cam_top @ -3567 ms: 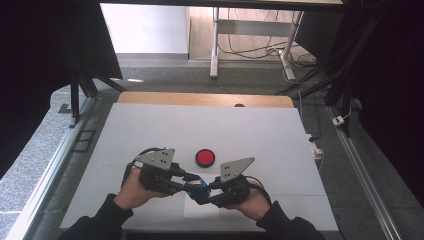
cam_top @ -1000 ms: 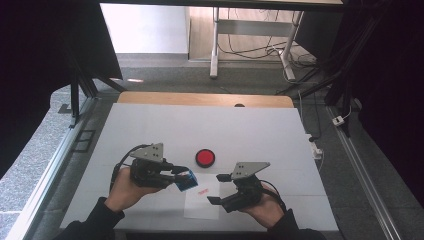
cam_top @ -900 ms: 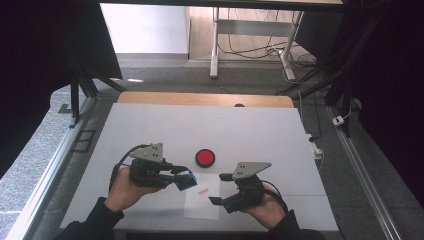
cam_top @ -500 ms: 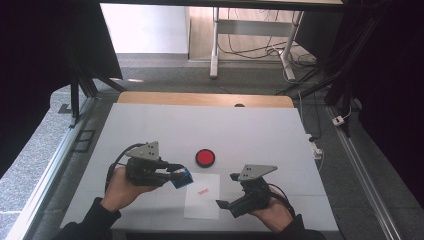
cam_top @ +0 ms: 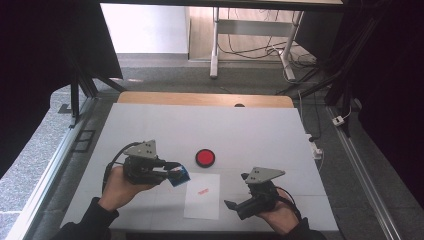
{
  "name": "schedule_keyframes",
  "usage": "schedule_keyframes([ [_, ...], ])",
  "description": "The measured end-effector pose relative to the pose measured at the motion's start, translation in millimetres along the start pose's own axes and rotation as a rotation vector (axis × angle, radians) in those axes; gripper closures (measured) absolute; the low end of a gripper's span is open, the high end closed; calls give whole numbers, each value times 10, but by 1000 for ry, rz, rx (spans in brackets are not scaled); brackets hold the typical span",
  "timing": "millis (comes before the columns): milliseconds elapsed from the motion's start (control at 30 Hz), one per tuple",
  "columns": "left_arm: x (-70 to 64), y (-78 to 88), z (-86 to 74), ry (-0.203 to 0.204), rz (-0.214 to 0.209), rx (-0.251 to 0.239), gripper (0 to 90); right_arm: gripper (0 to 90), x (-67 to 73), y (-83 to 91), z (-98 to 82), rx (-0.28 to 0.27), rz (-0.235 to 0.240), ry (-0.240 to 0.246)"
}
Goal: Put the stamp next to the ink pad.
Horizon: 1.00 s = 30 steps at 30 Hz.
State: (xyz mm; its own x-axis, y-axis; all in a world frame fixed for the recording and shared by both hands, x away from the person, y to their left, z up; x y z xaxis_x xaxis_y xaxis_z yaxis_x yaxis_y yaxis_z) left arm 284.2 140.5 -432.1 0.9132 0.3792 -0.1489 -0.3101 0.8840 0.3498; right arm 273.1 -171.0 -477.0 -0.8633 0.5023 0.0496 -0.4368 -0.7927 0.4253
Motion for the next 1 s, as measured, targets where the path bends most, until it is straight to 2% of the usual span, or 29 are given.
schedule_keyframes([
  [567,141,61,-79,14,104,34,703,0,-105,188,-106,11,-101,-23],
  [1000,290,120,-167,48,198,63,703,0,-204,367,-215,29,-163,-56],
])
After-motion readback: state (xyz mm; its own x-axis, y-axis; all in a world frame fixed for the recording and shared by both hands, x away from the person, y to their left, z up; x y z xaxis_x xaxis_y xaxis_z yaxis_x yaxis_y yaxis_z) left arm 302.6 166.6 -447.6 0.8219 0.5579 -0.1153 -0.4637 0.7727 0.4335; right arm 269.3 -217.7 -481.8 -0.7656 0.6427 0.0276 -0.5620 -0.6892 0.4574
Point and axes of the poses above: each handheld gripper's, and its own axes: y roughly backward along the jaws, z roughly out of its top, x roughly to its left, the point moved 3 cm from there along -y, roughly forward along the jaws, and after that the axes turned 14 degrees about -x, right-handed, at the moved point
